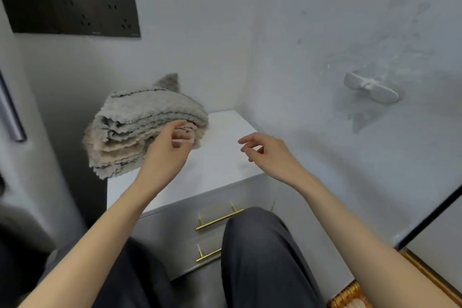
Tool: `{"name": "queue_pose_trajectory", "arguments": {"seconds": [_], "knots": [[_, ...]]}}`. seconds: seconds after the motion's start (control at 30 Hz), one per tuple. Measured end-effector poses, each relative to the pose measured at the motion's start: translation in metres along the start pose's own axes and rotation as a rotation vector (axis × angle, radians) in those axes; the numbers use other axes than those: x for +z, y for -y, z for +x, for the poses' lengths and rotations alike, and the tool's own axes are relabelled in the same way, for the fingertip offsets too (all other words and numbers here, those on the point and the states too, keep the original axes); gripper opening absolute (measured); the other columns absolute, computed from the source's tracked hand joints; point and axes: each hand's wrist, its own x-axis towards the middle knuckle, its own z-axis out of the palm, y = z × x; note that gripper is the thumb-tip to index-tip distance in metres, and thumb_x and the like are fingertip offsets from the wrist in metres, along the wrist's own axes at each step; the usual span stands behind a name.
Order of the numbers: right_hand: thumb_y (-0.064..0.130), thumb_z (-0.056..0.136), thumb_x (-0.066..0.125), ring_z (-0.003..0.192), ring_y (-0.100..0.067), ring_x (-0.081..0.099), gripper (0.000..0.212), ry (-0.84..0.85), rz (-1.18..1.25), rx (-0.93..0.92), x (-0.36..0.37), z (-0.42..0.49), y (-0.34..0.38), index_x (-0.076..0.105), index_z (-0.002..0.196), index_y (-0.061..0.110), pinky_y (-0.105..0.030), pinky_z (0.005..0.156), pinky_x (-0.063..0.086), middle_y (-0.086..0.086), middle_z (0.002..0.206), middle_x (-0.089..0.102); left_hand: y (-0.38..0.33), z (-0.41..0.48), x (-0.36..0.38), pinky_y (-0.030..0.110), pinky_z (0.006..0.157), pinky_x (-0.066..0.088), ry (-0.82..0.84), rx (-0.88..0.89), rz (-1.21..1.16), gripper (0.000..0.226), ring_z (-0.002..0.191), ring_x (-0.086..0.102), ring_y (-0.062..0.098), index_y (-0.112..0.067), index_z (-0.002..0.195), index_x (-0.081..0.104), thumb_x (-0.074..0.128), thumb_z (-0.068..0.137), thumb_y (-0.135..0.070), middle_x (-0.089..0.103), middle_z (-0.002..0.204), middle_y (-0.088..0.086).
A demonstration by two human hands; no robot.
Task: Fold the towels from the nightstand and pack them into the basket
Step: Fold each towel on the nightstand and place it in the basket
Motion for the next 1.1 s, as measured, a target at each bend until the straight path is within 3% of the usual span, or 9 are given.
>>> {"name": "queue_pose_trajectory", "arguments": {"seconds": [0.17,0.27,0.4,0.53,0.67,0.8,0.93,1.03,1.1], "knots": [[0.022,0.094,0.05,0.082,-0.004,0.061,0.026,0.004,-0.002,-0.047,0.038,0.037,0.017,0.06,0.116,0.029,-0.017,0.072,0.043,0.014,0.111,0.062,0.036,0.008,-0.015,0.034,0.108,0.031,-0.262,0.144,0.345,0.048,0.127,0.038,0.023,-0.016,0.138,0.047,0.054,0.092,-0.01,0.048,0.135,0.006],[0.02,0.093,0.051,0.078,-0.001,0.06,0.027,-0.016,0.027,-0.089,0.058,0.058,0.029,0.061,0.117,0.027,-0.012,0.07,0.041,0.015,0.115,0.061,0.056,0.014,-0.02,0.047,0.11,0.022,-0.389,0.224,0.623,0.05,0.138,0.024,0.034,-0.016,0.138,0.049,0.059,0.089,-0.012,0.039,0.147,0.01],[0.014,0.092,0.051,0.091,-0.003,0.057,0.031,-0.051,0.054,-0.186,0.081,0.088,0.056,0.062,0.118,0.025,-0.015,0.077,0.043,0.013,0.119,0.061,0.076,0.027,-0.028,0.05,0.114,0.008,-0.339,0.102,0.79,0.056,0.147,0.005,0.03,-0.021,0.148,0.034,0.052,0.095,-0.022,0.021,0.158,0.004],[0.014,0.092,0.053,0.113,-0.009,0.051,0.032,-0.103,-0.037,-0.362,0.103,0.117,0.084,0.059,0.121,0.025,-0.025,0.095,0.042,0.007,0.126,0.057,0.085,0.03,-0.03,0.051,0.115,0.009,-0.337,0.097,0.856,0.059,0.146,0.01,0.034,-0.019,0.148,0.034,0.055,0.093,-0.024,0.02,0.158,0.006],[0.013,0.09,0.055,0.126,-0.017,0.042,0.042,-0.015,-0.26,-0.431,0.126,0.143,0.096,0.055,0.131,0.024,-0.035,0.101,0.04,0.005,0.134,0.053,0.09,0.029,-0.028,0.049,0.116,0.006,-0.333,0.096,0.863,0.061,0.147,0.007,0.032,-0.021,0.149,0.03,0.054,0.094,-0.022,0.013,0.159,0.004],[0.017,0.091,0.055,0.117,-0.016,0.053,0.033,-0.049,-0.233,-0.401,0.135,0.156,0.095,0.064,0.122,0.025,-0.036,0.095,0.046,0.004,0.124,0.064,0.093,0.029,-0.025,0.052,0.115,0.007,-0.319,0.095,0.862,0.06,0.147,0.006,0.033,-0.022,0.148,0.032,0.055,0.092,-0.022,0.01,0.16,0.004],[0.024,0.093,0.054,0.081,-0.005,0.059,0.026,-0.083,-0.141,-0.348,0.127,0.159,0.094,0.073,0.11,0.028,-0.026,0.067,0.044,0.01,0.085,0.07,0.096,0.029,-0.022,0.058,0.113,0.019,-0.334,0.108,0.862,0.064,0.144,0.016,0.04,-0.021,0.145,0.04,0.063,0.086,-0.015,0.013,0.158,0.011],[0.02,0.094,0.05,0.083,-0.01,0.063,0.024,-0.198,0.032,-0.283,0.118,0.158,0.095,0.073,0.1,0.022,-0.026,0.069,0.048,0.009,0.088,0.071,0.097,0.03,-0.021,0.061,0.113,0.017,-0.327,0.099,0.855,0.066,0.145,0.006,0.04,-0.022,0.146,0.038,0.063,0.085,-0.012,0.005,0.159,0.013],[0.014,0.094,0.047,0.086,-0.008,0.06,0.024,-0.337,0.184,-0.217,0.106,0.159,0.094,0.071,0.1,0.018,-0.013,0.068,0.043,0.009,0.093,0.068,0.096,0.029,-0.02,0.062,0.113,0.011,-0.311,0.086,0.859,0.066,0.146,-0.004,0.037,-0.023,0.148,0.032,0.059,0.089,-0.014,-0.002,0.159,0.012]]}}
